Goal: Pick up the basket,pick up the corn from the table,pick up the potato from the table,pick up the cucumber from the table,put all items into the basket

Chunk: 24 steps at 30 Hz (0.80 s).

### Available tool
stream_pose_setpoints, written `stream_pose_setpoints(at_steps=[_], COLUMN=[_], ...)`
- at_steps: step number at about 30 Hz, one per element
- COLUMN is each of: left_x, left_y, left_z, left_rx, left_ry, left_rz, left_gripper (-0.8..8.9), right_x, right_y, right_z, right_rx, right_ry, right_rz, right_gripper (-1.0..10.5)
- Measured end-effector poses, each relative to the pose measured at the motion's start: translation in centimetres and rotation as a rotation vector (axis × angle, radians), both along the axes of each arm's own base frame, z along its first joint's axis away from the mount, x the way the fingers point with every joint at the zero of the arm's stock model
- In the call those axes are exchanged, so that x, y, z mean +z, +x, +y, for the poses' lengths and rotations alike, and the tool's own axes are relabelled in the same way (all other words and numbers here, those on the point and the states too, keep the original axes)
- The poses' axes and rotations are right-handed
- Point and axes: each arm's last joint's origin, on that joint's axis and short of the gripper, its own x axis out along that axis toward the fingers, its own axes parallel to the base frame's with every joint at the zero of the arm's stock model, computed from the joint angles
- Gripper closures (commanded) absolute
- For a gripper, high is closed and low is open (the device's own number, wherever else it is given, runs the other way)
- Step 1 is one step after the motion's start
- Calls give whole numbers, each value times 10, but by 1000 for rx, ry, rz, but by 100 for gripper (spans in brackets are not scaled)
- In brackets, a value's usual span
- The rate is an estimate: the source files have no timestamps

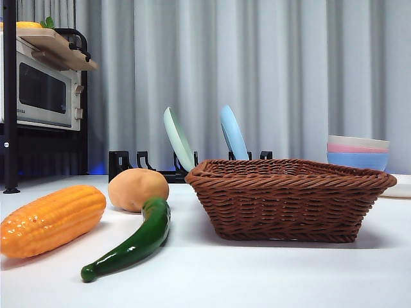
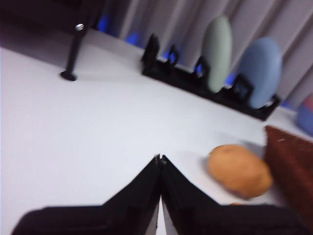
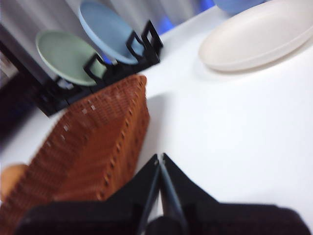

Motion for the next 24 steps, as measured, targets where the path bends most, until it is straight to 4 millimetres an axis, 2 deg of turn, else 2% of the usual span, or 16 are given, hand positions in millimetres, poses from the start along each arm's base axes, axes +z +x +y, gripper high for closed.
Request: stream_pose_setpoints(at_steps=[3,7,13,18,24], left_x=[6,16,61,99,138], left_y=[0,-2,1,17,47], left_z=[-2,-2,-2,-2,-3], left_rx=[-67,-74,-78,-96,-176], left_ry=[-15,-24,11,71,130], left_rz=[-57,-10,-17,37,169], left_gripper=[821,821,821,821,821], right_x=[5,22,68,106,145], right_y=[0,-1,5,25,64], right_z=[0,0,0,1,3], right_rx=[-1,2,3,13,38], right_ry=[19,-1,-24,-65,-148], right_rz=[-39,-64,-68,-23,138], right_gripper=[951,956,956,955,952])
